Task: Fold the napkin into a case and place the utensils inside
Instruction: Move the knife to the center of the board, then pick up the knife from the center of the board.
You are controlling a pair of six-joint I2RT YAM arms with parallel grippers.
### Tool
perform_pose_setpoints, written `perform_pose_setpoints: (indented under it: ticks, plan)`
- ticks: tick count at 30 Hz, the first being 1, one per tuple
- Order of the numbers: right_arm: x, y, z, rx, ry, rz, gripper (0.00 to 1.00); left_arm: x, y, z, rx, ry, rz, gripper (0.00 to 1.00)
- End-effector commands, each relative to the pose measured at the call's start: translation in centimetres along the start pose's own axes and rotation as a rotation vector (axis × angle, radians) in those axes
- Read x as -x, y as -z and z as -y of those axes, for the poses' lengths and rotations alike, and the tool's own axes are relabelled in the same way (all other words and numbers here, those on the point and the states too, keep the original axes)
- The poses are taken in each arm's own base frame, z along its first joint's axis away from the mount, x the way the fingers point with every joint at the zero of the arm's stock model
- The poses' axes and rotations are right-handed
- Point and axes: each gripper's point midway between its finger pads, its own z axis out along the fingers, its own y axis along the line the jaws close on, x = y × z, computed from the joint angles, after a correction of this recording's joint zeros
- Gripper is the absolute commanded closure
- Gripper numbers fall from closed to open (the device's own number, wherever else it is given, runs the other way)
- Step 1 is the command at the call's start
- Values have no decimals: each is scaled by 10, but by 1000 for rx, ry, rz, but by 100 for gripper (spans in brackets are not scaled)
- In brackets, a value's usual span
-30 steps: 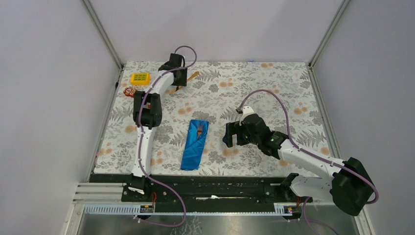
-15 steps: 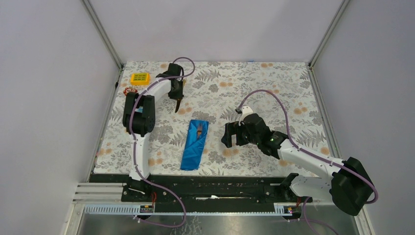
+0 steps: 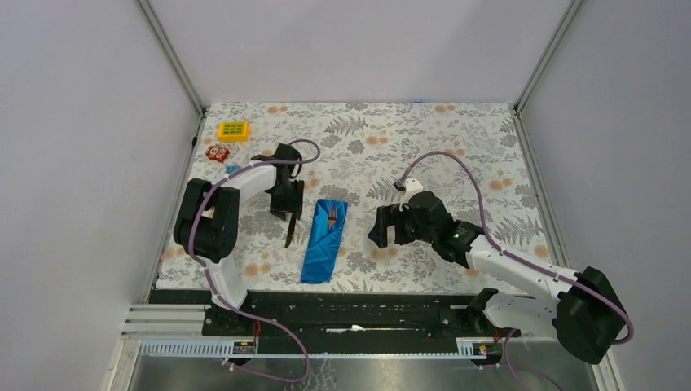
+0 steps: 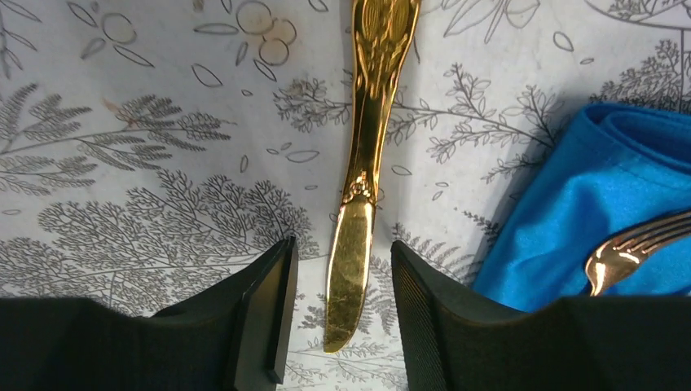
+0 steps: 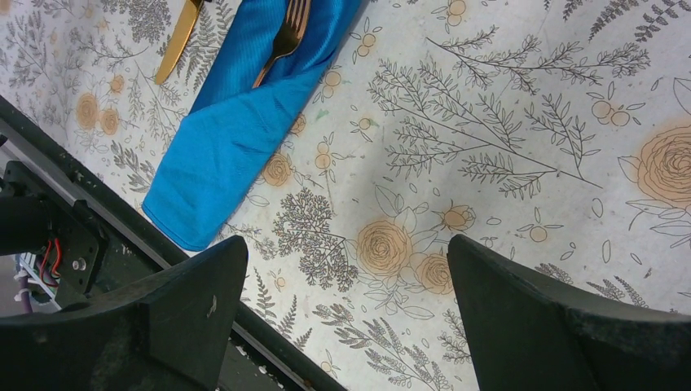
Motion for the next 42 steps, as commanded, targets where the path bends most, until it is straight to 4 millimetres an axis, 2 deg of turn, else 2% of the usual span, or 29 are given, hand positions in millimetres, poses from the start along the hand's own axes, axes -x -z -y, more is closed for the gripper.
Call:
perform_pose_setpoints:
  ticks: [1,2,4,9,14,20,24,28,34,39,42]
  plan:
    - [13,5,-7,34,-6,50,0,3,13,5,-28,-29,-45,46]
    - [12,5,-6,31,-6,48,0,17,17,6,-13,-43,-26,45]
    - [12,4,-6,30,-7,45,0,31,14,10,-20,-71,-31,41]
    - [14,6,-6,26,-4,54,0,44,-2,13,-9,-109,-109,44]
    - [16,9,-5,18,-2,67,0,37,-5,13,-14,-108,-133,44]
    - [12,4,-5,21,-11,48,0,9,-10,3,0,-137,-209,46]
    - [10,3,-4,19,-23,42,0,0,-18,-1,3,-173,-252,51]
    - [8,1,-4,18,-30,33,0,0,-32,-5,1,-197,-299,58]
    - [9,-1,-4,14,-33,29,0,3,-45,-7,-10,-198,-325,80]
    - [7,-4,-4,15,-38,14,0,12,-30,-2,-32,-205,-275,98]
    - [5,-6,-5,16,-46,4,0,20,-10,-1,-32,-196,-215,100]
